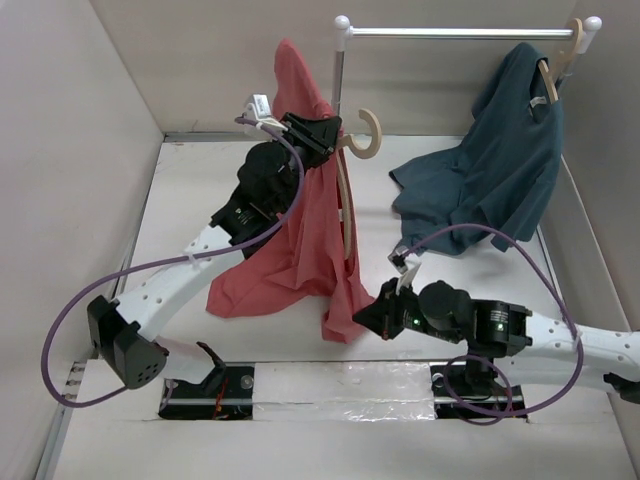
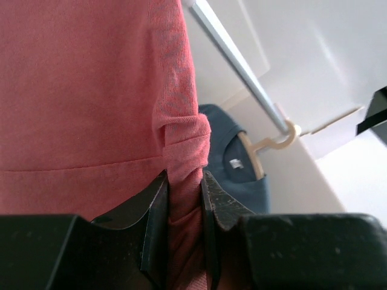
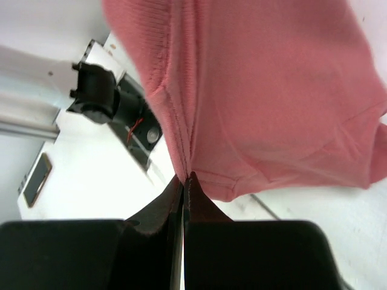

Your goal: Place the t-shirt on the hanger

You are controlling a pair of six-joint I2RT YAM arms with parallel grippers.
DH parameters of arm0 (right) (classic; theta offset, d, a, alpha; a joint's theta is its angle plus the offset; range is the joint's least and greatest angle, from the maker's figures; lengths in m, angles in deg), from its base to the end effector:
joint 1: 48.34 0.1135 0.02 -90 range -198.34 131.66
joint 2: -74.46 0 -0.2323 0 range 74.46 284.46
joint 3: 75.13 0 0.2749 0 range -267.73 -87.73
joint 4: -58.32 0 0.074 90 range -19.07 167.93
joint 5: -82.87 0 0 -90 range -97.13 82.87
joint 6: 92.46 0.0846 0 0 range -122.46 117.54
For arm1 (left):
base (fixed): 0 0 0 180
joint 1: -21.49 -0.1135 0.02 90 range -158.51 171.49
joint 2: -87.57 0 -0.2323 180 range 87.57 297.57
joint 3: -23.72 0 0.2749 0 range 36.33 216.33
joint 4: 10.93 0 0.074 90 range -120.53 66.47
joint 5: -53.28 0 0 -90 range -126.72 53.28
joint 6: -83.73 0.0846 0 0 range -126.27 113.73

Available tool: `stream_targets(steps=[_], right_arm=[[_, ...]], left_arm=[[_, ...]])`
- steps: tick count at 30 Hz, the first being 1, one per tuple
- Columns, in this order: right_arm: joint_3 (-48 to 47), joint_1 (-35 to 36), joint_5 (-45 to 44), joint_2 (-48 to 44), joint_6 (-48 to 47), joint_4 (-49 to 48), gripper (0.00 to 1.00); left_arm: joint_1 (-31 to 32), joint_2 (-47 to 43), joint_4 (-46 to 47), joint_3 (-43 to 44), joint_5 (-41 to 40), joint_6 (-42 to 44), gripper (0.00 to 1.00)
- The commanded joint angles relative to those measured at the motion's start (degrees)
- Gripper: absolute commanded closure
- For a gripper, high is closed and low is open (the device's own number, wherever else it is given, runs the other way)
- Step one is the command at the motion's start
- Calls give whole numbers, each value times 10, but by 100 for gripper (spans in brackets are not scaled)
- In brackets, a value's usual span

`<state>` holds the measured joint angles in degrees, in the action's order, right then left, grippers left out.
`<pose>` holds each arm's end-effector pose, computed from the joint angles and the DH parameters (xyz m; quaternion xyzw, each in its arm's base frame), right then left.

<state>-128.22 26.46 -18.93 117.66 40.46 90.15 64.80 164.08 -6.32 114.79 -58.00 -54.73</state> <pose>0.0867 0.2531 0.2611 -0.1711 0.8085 0.4324 0.3608 0.2948 -0.2357 0.4587 -0.1759 0.5622 -0.5006 0.6344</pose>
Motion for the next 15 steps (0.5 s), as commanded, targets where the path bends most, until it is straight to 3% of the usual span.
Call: stream_targets(steps=[1, 5, 9, 15], right_arm=[[-60, 28, -20, -24, 32, 129, 100], [-136, 28, -41, -31, 30, 171, 100], [-209, 28, -50, 14, 23, 198, 100], [-202, 28, -34, 96, 33, 164, 100]], left_arm=[[-11, -15, 119, 33, -7, 29, 100], [-11, -36, 112, -61, 29, 25, 100], [-11, -80, 128, -171, 76, -86, 100], [-11, -125, 145, -276, 169, -185, 100]])
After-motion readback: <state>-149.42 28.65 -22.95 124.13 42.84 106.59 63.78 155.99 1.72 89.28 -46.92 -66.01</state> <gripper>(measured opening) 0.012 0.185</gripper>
